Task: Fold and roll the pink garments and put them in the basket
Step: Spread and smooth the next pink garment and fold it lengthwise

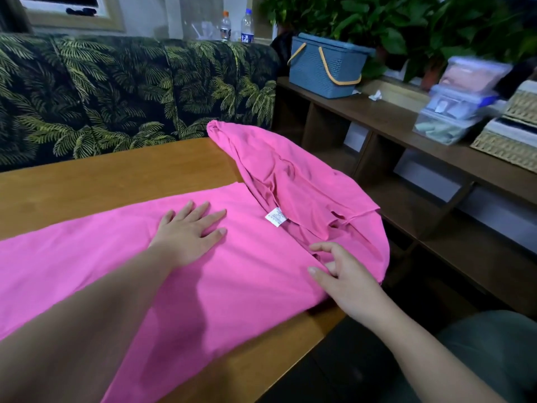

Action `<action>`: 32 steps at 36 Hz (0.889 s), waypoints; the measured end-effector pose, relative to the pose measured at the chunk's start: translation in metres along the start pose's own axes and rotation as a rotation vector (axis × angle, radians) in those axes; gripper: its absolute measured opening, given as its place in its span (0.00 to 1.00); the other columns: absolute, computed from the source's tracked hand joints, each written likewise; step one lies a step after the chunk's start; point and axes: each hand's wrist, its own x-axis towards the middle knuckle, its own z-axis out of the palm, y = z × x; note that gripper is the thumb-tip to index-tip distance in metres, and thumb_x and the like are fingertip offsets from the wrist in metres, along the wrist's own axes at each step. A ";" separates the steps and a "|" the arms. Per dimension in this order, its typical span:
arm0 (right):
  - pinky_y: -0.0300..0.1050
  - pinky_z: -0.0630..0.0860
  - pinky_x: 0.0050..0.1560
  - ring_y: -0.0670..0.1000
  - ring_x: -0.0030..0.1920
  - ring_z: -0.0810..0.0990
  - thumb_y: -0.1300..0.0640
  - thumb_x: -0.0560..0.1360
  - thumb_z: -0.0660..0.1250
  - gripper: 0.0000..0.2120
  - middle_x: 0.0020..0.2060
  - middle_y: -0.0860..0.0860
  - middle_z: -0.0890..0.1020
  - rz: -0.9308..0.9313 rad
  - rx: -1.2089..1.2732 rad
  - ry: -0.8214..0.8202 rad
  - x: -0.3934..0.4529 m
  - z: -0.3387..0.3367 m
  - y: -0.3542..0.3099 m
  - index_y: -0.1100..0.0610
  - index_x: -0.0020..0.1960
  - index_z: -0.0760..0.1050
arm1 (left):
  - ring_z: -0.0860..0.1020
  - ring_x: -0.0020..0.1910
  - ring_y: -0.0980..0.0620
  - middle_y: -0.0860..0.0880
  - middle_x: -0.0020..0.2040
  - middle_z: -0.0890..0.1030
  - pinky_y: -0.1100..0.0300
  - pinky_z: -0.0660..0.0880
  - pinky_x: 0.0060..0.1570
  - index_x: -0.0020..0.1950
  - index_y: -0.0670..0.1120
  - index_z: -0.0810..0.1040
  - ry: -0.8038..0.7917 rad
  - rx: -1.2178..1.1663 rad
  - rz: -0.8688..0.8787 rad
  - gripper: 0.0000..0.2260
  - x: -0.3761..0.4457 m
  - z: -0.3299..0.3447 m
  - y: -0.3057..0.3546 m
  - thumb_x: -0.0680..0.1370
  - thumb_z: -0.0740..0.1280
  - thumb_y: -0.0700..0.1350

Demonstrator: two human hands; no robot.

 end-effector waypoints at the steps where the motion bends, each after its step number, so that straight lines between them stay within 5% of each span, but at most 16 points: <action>1: 0.34 0.72 0.36 0.42 0.34 0.79 0.54 0.78 0.66 0.16 0.26 0.45 0.76 0.012 -0.016 -0.001 0.001 -0.002 0.001 0.47 0.63 0.68 | 0.44 0.78 0.52 0.56 0.79 0.46 0.47 0.43 0.75 0.75 0.67 0.48 -0.001 -0.006 0.001 0.32 0.000 0.000 0.000 0.70 0.41 0.69; 6: 0.30 0.65 0.27 0.39 0.23 0.69 0.55 0.77 0.67 0.16 0.19 0.45 0.68 0.016 -0.146 0.007 0.008 0.000 0.001 0.47 0.63 0.68 | 0.43 0.78 0.51 0.55 0.79 0.45 0.46 0.42 0.75 0.76 0.66 0.46 -0.007 0.017 -0.008 0.37 -0.003 0.001 -0.001 0.67 0.37 0.72; 9: 0.34 0.63 0.29 0.42 0.25 0.66 0.52 0.77 0.66 0.16 0.26 0.48 0.65 -0.033 -0.235 0.045 0.009 0.003 0.002 0.45 0.63 0.67 | 0.42 0.78 0.49 0.53 0.79 0.44 0.44 0.42 0.75 0.77 0.63 0.46 0.030 0.025 0.006 0.35 -0.017 0.002 0.005 0.72 0.37 0.72; 12: 0.38 0.67 0.33 0.41 0.27 0.68 0.51 0.79 0.64 0.15 0.29 0.46 0.67 -0.071 -0.254 0.079 0.009 0.004 0.005 0.47 0.64 0.67 | 0.40 0.77 0.54 0.55 0.79 0.42 0.49 0.39 0.74 0.77 0.62 0.44 0.002 0.014 0.132 0.49 -0.047 0.005 0.012 0.59 0.27 0.78; 14: 0.37 0.66 0.32 0.41 0.29 0.69 0.52 0.80 0.62 0.14 0.31 0.45 0.68 -0.086 -0.289 0.088 0.009 0.005 0.005 0.49 0.64 0.68 | 0.36 0.75 0.57 0.58 0.77 0.38 0.53 0.36 0.73 0.75 0.64 0.40 -0.008 0.027 0.207 0.48 -0.073 0.009 0.015 0.57 0.23 0.78; 19: 0.39 0.72 0.39 0.39 0.40 0.74 0.54 0.81 0.61 0.12 0.39 0.40 0.75 -0.106 -0.433 0.077 0.005 0.009 -0.002 0.53 0.63 0.71 | 0.31 0.74 0.58 0.61 0.74 0.34 0.58 0.29 0.71 0.70 0.71 0.36 -0.003 0.061 0.310 0.34 -0.130 0.019 0.012 0.64 0.25 0.75; 22: 0.48 0.75 0.52 0.49 0.51 0.79 0.53 0.80 0.61 0.14 0.49 0.47 0.80 -0.085 -0.579 0.100 0.000 0.015 -0.011 0.53 0.65 0.69 | 0.33 0.74 0.61 0.62 0.76 0.37 0.58 0.30 0.71 0.71 0.72 0.40 -0.021 0.024 0.345 0.31 -0.157 0.023 0.004 0.69 0.29 0.75; 28: 0.50 0.63 0.65 0.51 0.66 0.66 0.53 0.78 0.62 0.16 0.65 0.48 0.71 -0.254 -0.733 0.251 -0.019 0.040 -0.030 0.50 0.66 0.71 | 0.56 0.76 0.50 0.56 0.77 0.59 0.55 0.50 0.70 0.76 0.62 0.57 0.142 0.067 0.370 0.23 -0.197 0.040 0.007 0.82 0.41 0.61; 32: 0.54 0.50 0.76 0.49 0.75 0.55 0.49 0.80 0.58 0.18 0.74 0.45 0.63 -0.463 -0.701 0.052 -0.028 0.068 -0.045 0.48 0.69 0.70 | 0.54 0.74 0.66 0.63 0.73 0.62 0.65 0.48 0.73 0.71 0.63 0.63 0.102 -0.413 0.396 0.26 -0.204 0.035 0.023 0.78 0.41 0.68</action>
